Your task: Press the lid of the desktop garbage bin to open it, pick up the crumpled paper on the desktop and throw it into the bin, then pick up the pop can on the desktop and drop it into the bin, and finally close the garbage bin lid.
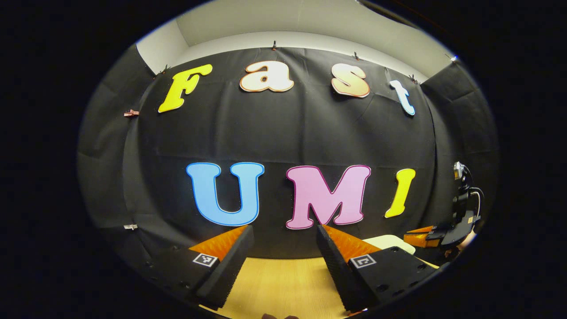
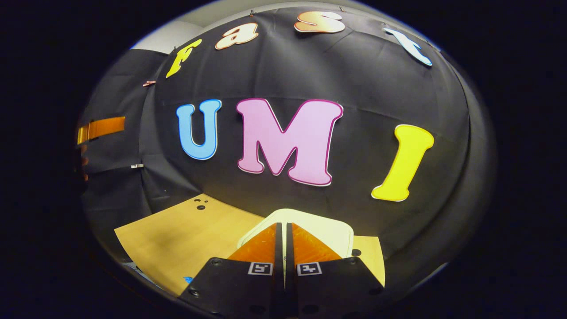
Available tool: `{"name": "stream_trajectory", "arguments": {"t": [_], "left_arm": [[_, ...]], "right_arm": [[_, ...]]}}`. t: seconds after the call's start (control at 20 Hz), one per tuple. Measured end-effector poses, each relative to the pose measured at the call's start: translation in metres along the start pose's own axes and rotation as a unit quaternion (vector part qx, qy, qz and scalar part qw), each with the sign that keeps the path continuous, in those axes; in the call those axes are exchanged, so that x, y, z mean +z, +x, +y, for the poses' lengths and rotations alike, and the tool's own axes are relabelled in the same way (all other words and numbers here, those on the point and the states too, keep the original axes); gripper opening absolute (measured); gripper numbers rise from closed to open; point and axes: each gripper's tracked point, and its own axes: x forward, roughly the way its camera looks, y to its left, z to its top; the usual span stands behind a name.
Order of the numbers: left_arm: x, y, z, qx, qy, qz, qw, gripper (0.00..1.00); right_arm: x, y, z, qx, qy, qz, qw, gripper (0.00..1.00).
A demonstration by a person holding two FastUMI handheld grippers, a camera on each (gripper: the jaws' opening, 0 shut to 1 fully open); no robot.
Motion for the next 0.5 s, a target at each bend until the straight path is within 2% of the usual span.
{"name": "stream_trajectory", "arguments": {"t": [0.25, 0.5], "left_arm": [[-0.003, 0.000, 0.000, 0.003, 0.002, 0.004, 1.000, 0.93], [-0.005, 0.001, -0.002, 0.003, 0.001, 0.008, 1.000, 0.93]], "right_arm": [[-0.042, 0.014, 0.002, 0.003, 0.000, 0.029, 1.000, 0.05], [-0.063, 0.023, -0.001, 0.002, 0.015, 0.045, 0.999, 0.05]]}}
